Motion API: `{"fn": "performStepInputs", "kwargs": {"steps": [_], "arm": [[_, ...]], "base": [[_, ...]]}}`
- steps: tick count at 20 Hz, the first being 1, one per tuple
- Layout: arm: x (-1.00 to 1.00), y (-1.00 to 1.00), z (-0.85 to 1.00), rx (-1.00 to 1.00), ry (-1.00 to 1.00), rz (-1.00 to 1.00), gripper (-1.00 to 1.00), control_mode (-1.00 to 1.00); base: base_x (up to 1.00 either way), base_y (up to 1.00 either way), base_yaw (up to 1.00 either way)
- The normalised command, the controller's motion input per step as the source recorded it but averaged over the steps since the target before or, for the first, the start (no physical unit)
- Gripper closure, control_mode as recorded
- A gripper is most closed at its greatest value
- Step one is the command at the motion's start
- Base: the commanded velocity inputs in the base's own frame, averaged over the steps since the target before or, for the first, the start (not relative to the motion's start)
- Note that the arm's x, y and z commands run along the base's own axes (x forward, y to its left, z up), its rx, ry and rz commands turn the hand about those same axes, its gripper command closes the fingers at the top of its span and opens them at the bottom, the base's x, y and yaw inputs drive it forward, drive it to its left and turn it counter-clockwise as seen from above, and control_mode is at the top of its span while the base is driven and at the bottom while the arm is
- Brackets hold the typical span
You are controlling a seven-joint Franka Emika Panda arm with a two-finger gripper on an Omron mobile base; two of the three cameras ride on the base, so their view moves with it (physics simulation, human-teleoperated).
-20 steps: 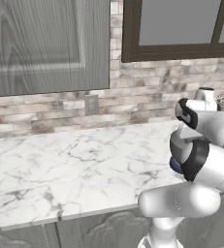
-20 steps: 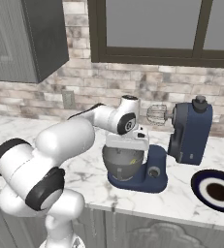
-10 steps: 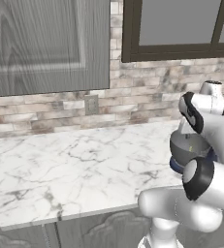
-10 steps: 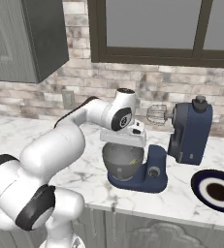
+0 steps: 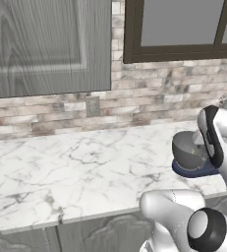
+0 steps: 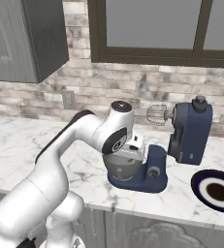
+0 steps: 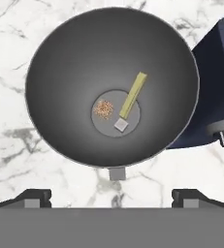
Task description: Add butter and sugar cubes to the stand mixer bowl and then turn on the stand mixer to begin making frosting.
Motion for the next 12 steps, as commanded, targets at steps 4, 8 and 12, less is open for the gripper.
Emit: {"fn": "performStepInputs", "kwargs": {"steps": [4,8,12], "arm": [[-0.48,-0.28,0.0,0.0,-0.36,0.0,-1.0,-1.0],[-0.35,-0.55,0.0,0.0,-0.33,0.01,-1.0,-1.0],[-0.28,-0.91,0.0,0.08,-0.17,0.04,-1.0,-1.0]], "base": [[0.0,0.0,0.0],[0.0,0.0,0.0],[0.0,0.0,0.0]]}}
